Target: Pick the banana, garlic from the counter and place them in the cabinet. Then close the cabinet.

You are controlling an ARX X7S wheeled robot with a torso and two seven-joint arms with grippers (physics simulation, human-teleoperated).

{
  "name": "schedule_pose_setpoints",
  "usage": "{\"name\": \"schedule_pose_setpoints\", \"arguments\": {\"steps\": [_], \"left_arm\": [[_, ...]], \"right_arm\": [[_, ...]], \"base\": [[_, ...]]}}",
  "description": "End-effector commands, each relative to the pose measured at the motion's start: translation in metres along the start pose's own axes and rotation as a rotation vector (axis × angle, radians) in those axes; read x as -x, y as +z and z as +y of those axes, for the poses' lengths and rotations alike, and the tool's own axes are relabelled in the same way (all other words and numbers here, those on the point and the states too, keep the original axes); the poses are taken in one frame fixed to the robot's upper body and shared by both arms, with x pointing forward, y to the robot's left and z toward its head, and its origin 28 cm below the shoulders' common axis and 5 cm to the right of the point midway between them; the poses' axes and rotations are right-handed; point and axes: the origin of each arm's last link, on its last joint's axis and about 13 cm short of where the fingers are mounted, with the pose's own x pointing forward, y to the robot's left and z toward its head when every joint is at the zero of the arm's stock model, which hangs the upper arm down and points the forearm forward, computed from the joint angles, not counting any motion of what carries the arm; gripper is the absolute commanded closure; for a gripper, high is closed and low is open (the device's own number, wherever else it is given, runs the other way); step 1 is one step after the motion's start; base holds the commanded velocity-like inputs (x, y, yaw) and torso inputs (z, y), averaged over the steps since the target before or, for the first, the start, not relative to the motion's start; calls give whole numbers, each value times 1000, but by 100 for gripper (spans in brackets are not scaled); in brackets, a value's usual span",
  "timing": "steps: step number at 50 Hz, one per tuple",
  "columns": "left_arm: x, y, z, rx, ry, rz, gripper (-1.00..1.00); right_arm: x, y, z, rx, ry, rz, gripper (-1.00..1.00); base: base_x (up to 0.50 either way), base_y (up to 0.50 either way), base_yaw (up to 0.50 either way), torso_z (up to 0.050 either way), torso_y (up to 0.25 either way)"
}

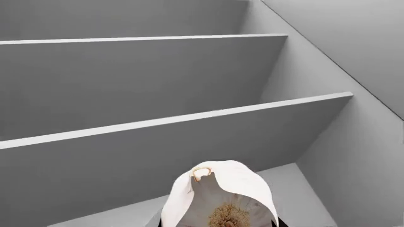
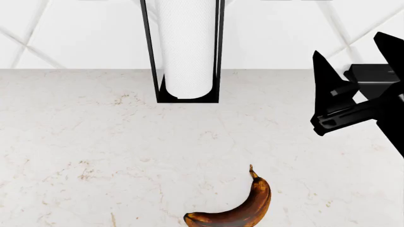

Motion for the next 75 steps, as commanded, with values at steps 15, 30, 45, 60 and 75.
{"name": "schedule_pose_setpoints", "arguments": {"steps": [15, 30, 45, 60, 75], "left_arm": [[-50, -20, 18, -56, 119, 140, 100], [-64, -42, 21, -77, 135, 278, 100], [-67, -61, 19, -36, 174, 490, 100], [-63, -77, 16, -13, 165, 662, 100], [-57, -85, 15, -13, 180, 783, 100]], "right_arm": [[1, -14, 7, -29, 28, 68, -100], [0, -17, 7, -31, 29, 71, -100], [-1, -20, 7, -35, 27, 73, -100], [-2, -22, 7, -38, 26, 76, -100], [-2, -21, 7, -39, 25, 75, -100]], "base": [[0, -4, -4, -6, 0], [-3, -3, -4, -6, 0], [-3, -3, -4, -6, 0], [-3, -2, -5, -7, 0], [-2, -1, -4, -9, 0]]}}
